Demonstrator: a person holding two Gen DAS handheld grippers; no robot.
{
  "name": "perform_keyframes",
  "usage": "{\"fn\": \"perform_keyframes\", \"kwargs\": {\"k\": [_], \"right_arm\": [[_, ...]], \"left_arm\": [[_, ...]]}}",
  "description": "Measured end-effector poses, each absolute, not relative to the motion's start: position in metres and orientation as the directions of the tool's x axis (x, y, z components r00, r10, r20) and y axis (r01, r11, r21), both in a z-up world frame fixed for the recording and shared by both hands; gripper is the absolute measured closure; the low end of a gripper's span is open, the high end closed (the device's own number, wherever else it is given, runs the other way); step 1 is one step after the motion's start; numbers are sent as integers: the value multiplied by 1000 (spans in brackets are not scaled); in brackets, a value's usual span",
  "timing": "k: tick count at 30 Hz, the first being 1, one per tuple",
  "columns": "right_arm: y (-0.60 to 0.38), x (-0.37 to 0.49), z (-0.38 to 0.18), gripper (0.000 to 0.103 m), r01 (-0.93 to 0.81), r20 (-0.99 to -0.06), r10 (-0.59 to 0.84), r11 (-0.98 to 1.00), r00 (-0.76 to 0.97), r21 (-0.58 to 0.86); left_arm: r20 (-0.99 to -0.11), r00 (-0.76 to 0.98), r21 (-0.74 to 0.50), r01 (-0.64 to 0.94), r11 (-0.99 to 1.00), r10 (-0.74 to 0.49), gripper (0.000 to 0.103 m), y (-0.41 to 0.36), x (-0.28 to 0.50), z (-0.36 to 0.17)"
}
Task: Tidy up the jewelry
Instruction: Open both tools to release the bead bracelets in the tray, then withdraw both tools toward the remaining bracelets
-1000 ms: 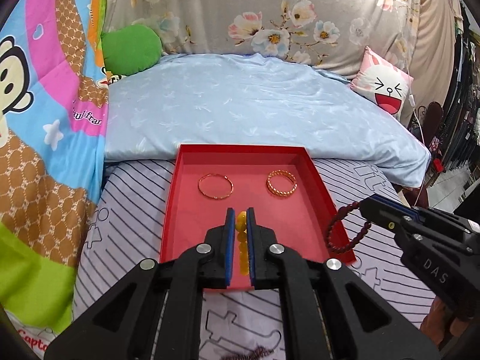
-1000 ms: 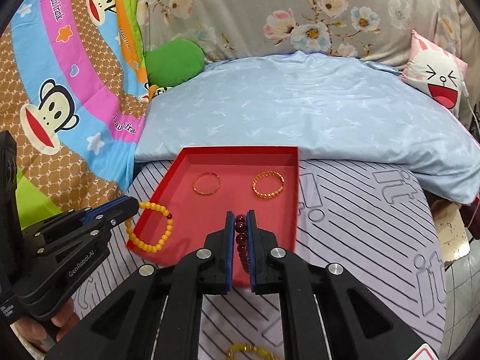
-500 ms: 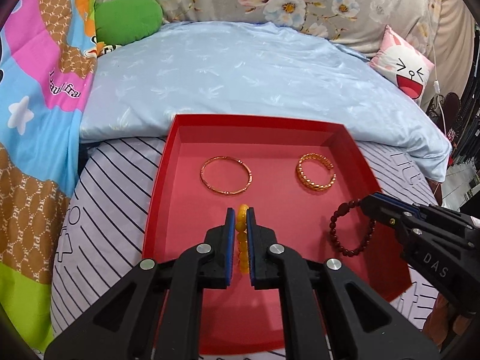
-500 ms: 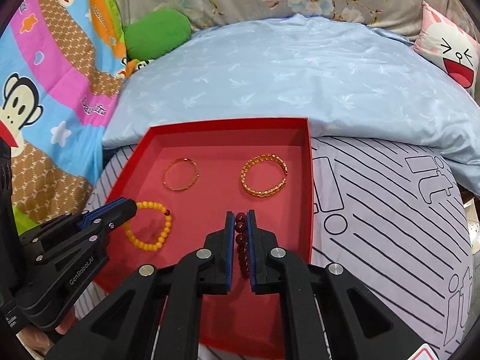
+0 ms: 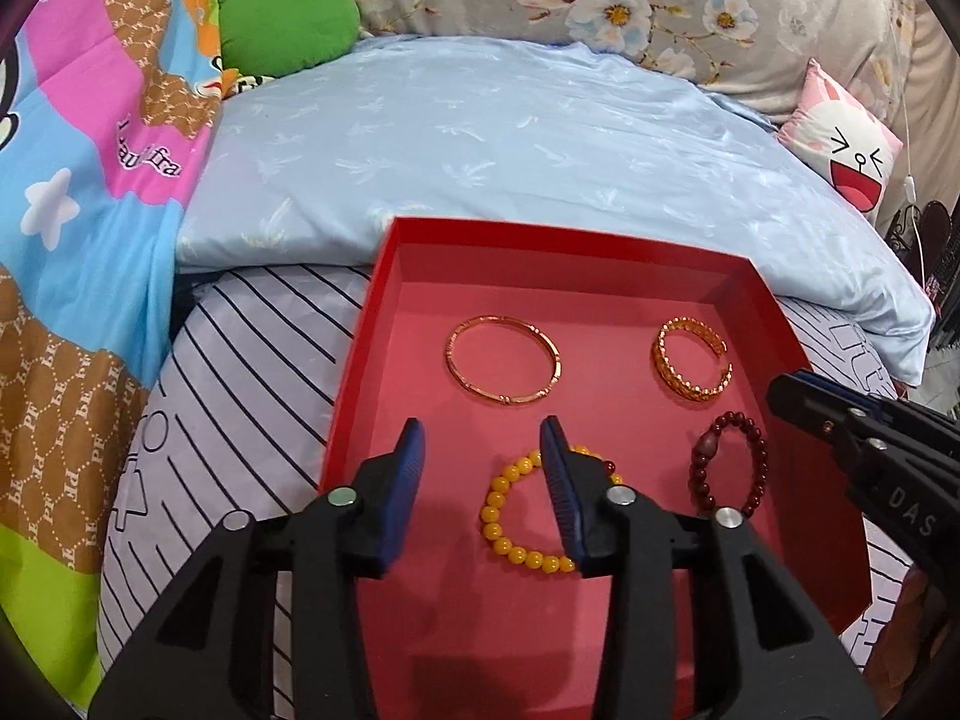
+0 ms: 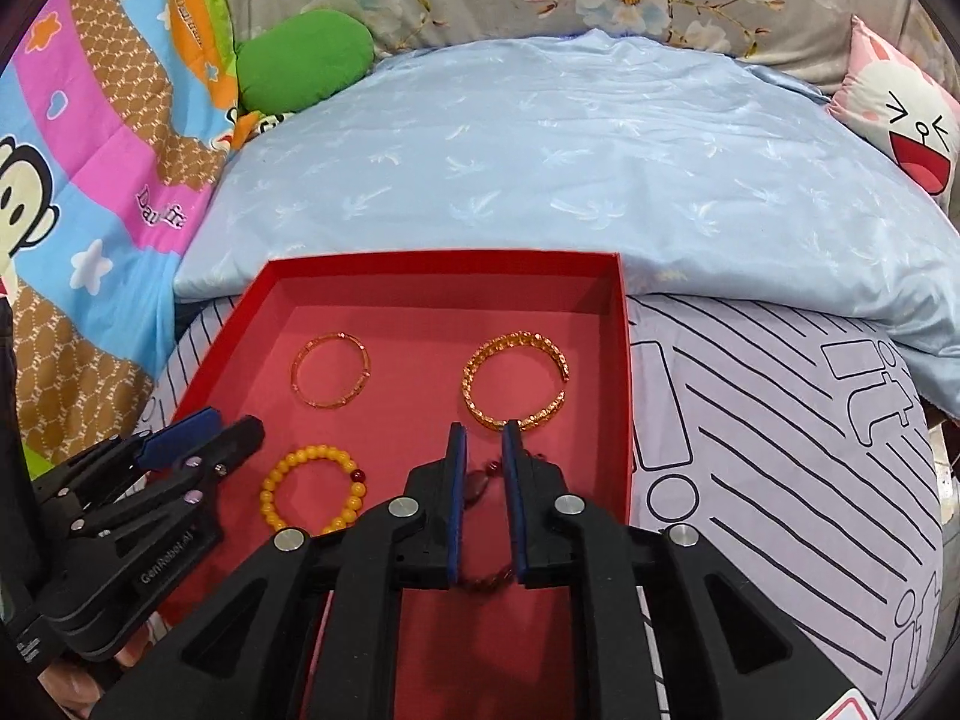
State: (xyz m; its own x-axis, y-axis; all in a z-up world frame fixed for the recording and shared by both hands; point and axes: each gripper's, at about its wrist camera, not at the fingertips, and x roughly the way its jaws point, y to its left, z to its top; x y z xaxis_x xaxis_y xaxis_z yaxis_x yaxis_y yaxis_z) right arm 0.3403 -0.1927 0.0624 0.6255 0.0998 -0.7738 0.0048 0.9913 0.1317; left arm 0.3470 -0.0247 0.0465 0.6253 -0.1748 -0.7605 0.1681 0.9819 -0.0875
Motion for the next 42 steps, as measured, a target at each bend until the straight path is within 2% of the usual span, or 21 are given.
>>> {"fn": "perform_keyframes", "kwargs": {"k": [1, 3, 21, 42], "right_arm": [[-194, 337, 66, 79, 8, -766, 93, 992, 636, 127], [-196, 331, 72, 78, 14, -757, 86, 992, 648, 125], [-213, 228, 94, 77, 49, -747, 62, 991, 662, 125], [-211, 119, 60, 77, 77, -806, 55, 989, 590, 124]], "left_arm": [[-760, 627, -86, 166, 982, -172, 63, -24, 347, 48], [-756, 632, -87, 161, 983, -170, 62, -21, 344, 51], [-727, 667, -71, 163, 984, -163, 58, -9, 264, 85], [-780, 592, -83, 227, 970, -205, 58, -15, 140, 61]]}}
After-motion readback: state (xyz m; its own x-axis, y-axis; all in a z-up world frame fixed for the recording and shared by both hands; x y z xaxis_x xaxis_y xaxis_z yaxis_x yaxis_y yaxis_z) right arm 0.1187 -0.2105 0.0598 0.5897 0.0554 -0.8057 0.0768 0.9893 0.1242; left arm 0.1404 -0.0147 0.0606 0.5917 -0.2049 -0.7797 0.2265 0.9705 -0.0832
